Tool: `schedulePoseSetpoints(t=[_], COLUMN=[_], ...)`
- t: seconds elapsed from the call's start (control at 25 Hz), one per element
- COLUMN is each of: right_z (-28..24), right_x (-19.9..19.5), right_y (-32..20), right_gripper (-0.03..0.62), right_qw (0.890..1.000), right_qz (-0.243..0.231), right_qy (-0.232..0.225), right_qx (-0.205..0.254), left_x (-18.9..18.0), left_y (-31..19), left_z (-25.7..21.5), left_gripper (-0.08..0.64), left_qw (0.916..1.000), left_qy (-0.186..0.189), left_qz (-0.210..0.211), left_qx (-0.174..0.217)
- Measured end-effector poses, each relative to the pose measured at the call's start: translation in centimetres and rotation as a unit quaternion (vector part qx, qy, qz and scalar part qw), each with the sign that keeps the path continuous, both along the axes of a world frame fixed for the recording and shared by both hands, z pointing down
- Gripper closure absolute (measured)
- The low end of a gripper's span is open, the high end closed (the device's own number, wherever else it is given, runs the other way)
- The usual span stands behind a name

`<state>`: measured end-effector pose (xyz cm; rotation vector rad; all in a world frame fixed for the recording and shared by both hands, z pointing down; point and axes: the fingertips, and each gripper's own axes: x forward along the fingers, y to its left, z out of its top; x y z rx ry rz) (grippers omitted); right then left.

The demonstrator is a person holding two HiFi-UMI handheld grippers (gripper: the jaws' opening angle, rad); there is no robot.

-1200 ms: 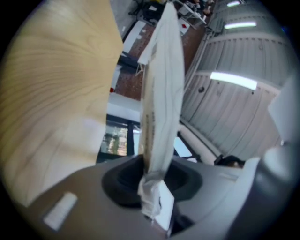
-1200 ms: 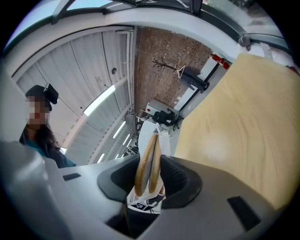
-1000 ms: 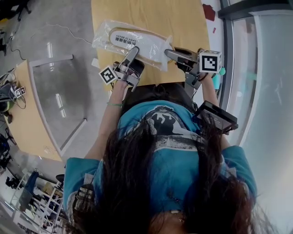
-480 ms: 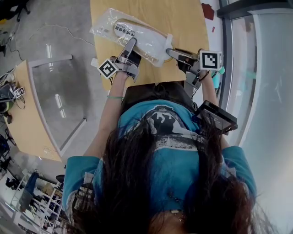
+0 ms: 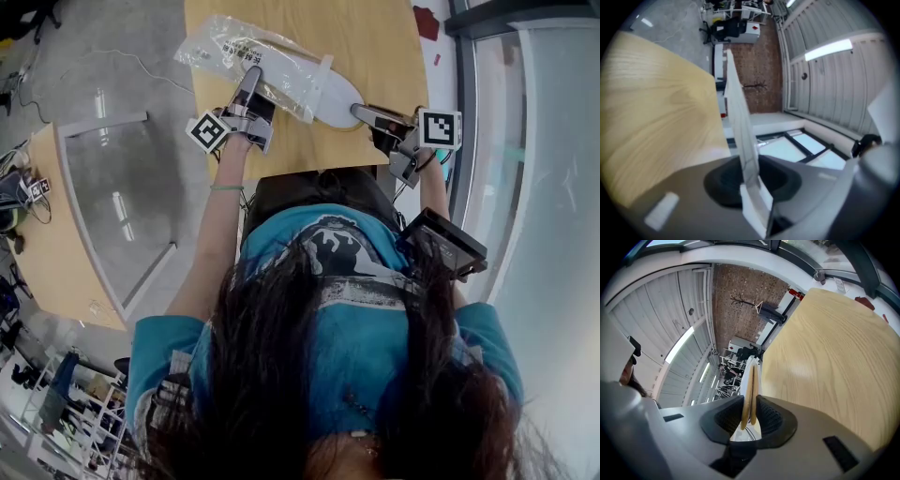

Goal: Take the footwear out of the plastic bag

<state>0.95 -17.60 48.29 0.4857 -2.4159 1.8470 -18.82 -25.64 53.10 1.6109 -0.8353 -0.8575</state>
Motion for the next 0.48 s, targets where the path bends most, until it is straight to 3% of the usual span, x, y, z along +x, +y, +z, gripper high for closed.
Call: schedulePoseSetpoints(t=[0.12,0.24,0.36,0.48], right_z=[0.4,1.7,1.8,2.3], right_x=[0.4,1.8,2.2,3.0], right_y=[-0.1,0.2,0.2,0.4], right_gripper=[0.508,0.508,0.508,0.509], right_qw=[1.0,0.997,0.997,0.996], right_qz=[0.001,0.017,0.014,0.017], right_qy=[0.013,0.058,0.063,0.078], right_qx=[-0.006,-0.038,-0.032,-0.04], left_x=[-0.5,-0.4,-1.4,-2.8], left_y=[-0.4,-0.5,-0.8,-1.5], left_z=[1.8,3.5,5.3,6.1], left_gripper=[0.473,0.468,0.51,0.553], left_qw=[0.9987,0.9905,0.9666,0.9443], left_qy=[-0.038,-0.121,-0.24,-0.313], left_qz=[-0.009,0.01,0.018,0.013], left_qx=[-0.033,-0.065,-0.087,-0.102])
